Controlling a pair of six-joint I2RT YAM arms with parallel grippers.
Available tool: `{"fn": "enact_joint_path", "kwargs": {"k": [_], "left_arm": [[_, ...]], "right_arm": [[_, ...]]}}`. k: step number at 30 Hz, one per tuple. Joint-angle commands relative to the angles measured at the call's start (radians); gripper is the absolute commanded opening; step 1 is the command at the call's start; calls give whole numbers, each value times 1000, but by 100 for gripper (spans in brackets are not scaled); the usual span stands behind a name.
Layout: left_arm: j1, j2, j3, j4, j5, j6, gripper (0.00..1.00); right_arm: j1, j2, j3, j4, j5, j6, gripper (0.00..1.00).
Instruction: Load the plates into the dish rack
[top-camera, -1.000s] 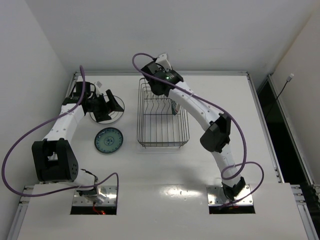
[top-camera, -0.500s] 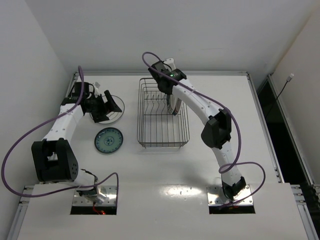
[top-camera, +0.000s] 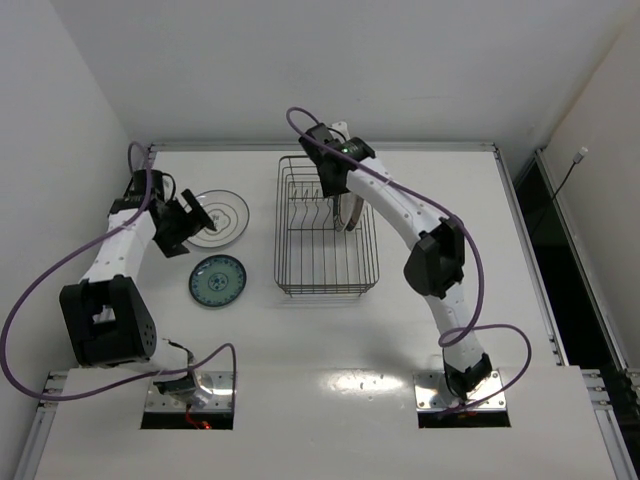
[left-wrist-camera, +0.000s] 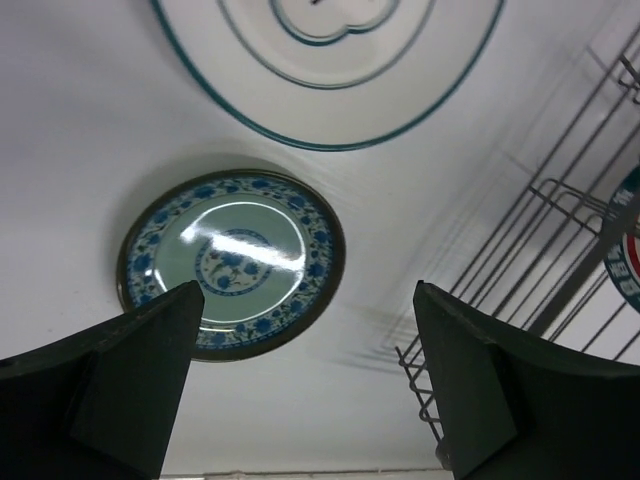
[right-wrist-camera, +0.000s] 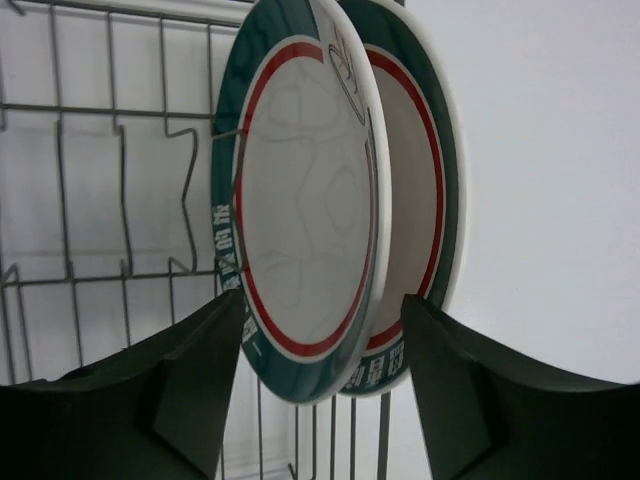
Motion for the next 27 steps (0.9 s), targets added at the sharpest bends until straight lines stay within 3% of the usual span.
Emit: {"fn": "enact_joint_path", "kwargs": {"k": [1, 5, 9, 19, 22, 27], "left_arm": [[47, -19, -17, 2, -70, -56, 85], [101, -8, -48, 34, -93, -83, 91], [154, 39, -82, 118, -3, -116, 100], [207, 277, -149, 436, 227, -205, 100], [207, 315, -149, 499, 267, -214, 89], [207, 420, -116, 543, 290, -223, 58]], "right_arm": [[-6, -124, 73, -15, -64, -4, 61], [-16, -297, 51, 84, -196, -53, 74], [-25, -439, -36, 126, -343, -67, 74], [-25, -765, -416, 235, -493, -67, 74], [-25, -854, -479, 244, -470, -67, 74], [-34, -899, -497, 206, -417, -86, 74]]}}
